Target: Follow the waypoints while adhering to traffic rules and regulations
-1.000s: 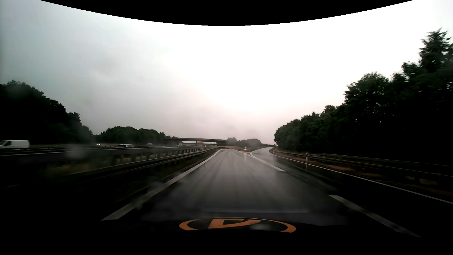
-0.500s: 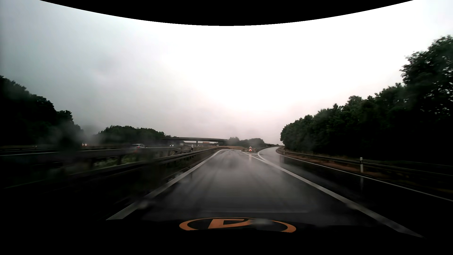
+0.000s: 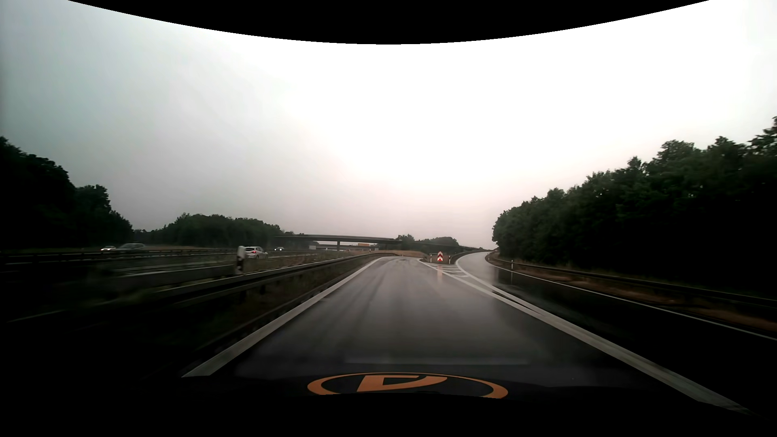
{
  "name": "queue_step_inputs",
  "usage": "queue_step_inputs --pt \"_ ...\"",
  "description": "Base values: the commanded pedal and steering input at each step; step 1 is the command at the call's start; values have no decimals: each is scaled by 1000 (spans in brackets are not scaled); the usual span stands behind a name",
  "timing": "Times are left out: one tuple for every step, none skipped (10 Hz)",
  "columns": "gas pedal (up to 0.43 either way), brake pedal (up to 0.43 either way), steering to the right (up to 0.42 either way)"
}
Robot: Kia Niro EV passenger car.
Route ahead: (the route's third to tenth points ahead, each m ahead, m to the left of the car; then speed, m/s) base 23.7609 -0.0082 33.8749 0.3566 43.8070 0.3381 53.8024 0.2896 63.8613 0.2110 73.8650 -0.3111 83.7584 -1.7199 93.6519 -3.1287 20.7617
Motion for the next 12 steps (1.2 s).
queue_step_inputs --pt "110 0 -5" --pt "110 0 -4" --pt "110 0 -4" --pt "110 0 -4" --pt "110 0 -2" --pt "110 0 -1" --pt "110 0 -1" --pt "110 0 0" --pt "110 0 0" --pt "110 0 0" --pt "98 0 0" --pt "98 0 0"
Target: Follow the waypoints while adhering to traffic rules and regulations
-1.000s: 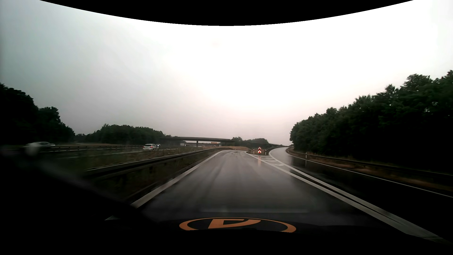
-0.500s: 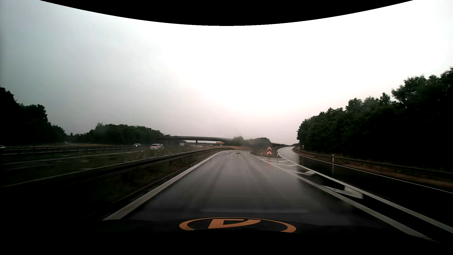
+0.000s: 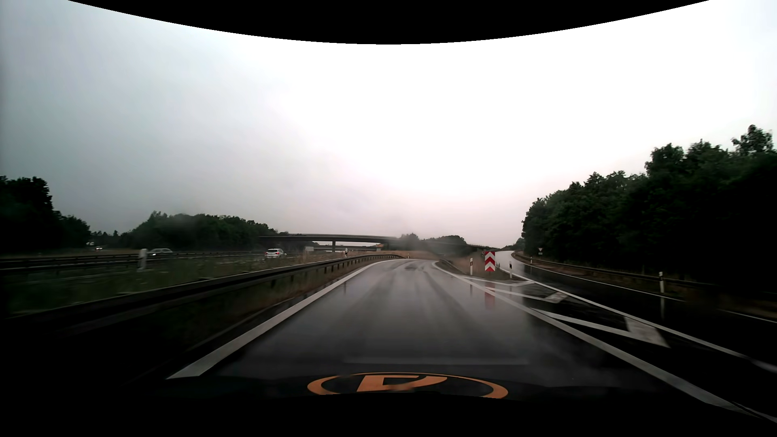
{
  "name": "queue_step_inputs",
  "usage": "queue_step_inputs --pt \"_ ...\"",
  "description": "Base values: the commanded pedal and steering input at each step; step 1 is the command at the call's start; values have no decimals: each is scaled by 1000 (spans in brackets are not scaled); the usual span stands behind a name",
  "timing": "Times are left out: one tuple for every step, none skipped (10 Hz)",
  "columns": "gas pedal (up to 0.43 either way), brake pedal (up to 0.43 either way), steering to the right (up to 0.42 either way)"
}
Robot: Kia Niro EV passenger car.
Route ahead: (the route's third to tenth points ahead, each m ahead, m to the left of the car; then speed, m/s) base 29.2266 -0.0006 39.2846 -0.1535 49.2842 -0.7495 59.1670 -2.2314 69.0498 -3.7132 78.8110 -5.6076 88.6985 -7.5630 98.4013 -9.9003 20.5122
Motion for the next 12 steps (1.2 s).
queue_step_inputs --pt "87 0 1" --pt "79 0 5" --pt "67 0 8" --pt "59 0 8" --pt "59 0 8" --pt "59 0 8" --pt "59 0 9" --pt "59 0 10" --pt "59 0 10" --pt "59 0 11" --pt "59 0 12" --pt "59 0 16"
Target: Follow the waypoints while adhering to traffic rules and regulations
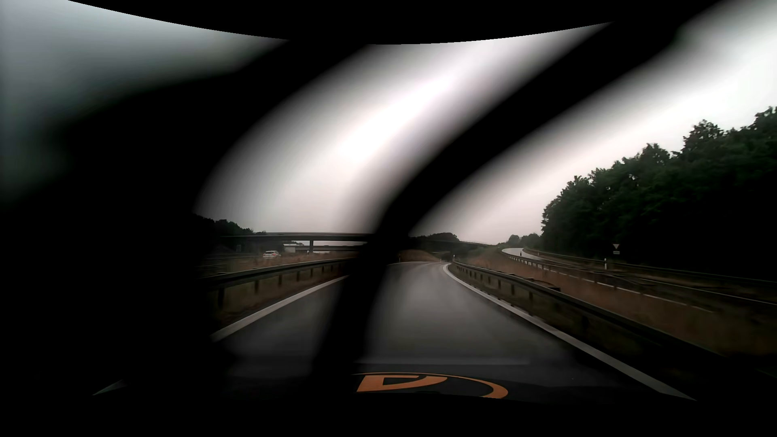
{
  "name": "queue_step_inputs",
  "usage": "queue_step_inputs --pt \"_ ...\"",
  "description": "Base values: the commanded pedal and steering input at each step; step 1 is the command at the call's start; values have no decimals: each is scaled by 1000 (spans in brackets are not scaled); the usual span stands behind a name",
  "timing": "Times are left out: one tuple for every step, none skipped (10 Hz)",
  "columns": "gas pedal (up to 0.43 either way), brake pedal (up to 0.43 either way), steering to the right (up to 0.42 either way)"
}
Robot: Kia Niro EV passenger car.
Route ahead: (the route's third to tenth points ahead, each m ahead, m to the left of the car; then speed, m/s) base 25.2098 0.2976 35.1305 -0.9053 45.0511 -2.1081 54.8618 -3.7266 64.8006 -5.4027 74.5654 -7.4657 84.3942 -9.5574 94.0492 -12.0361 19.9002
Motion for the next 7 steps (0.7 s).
queue_step_inputs --pt "59 0 16" --pt "59 0 18" --pt "59 0 22" --pt "59 0 24" --pt "59 0 24" --pt "59 0 24" --pt "59 0 24"
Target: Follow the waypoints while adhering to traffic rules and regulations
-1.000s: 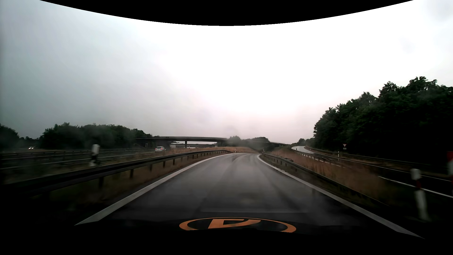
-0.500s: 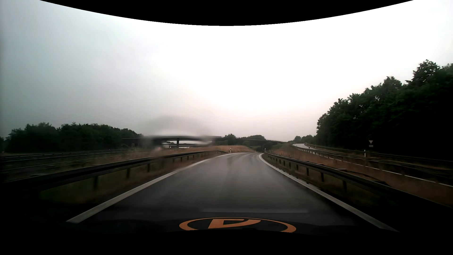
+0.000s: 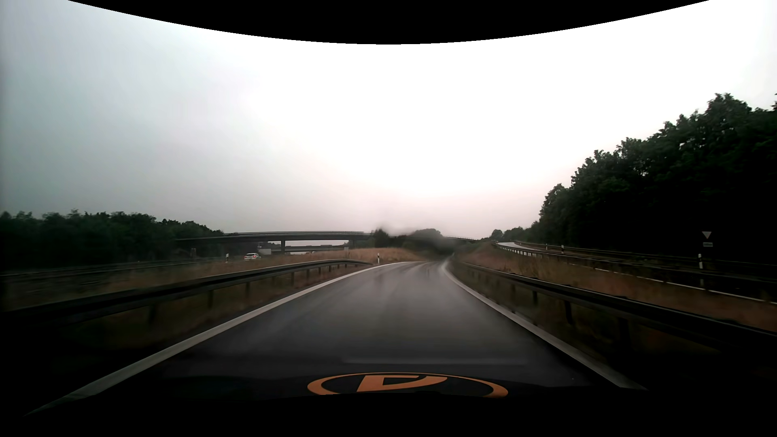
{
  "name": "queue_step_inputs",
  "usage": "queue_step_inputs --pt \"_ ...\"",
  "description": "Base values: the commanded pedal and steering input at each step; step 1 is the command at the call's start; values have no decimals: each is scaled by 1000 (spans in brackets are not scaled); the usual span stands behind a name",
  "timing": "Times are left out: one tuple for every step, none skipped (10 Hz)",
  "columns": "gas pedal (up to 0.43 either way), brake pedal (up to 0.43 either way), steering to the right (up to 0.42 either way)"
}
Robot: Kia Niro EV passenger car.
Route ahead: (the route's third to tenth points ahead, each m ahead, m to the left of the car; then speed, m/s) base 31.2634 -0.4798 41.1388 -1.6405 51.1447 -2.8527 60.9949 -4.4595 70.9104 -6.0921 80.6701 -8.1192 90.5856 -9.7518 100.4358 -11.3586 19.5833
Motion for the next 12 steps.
queue_step_inputs --pt "59 0 24" --pt "59 0 23" --pt "59 0 23" --pt "67 0 23" --pt "67 0 22" --pt "67 0 22" --pt "67 0 21" --pt "67 0 20" --pt "67 0 20" --pt "67 0 20" --pt "67 0 19" --pt "67 0 19"
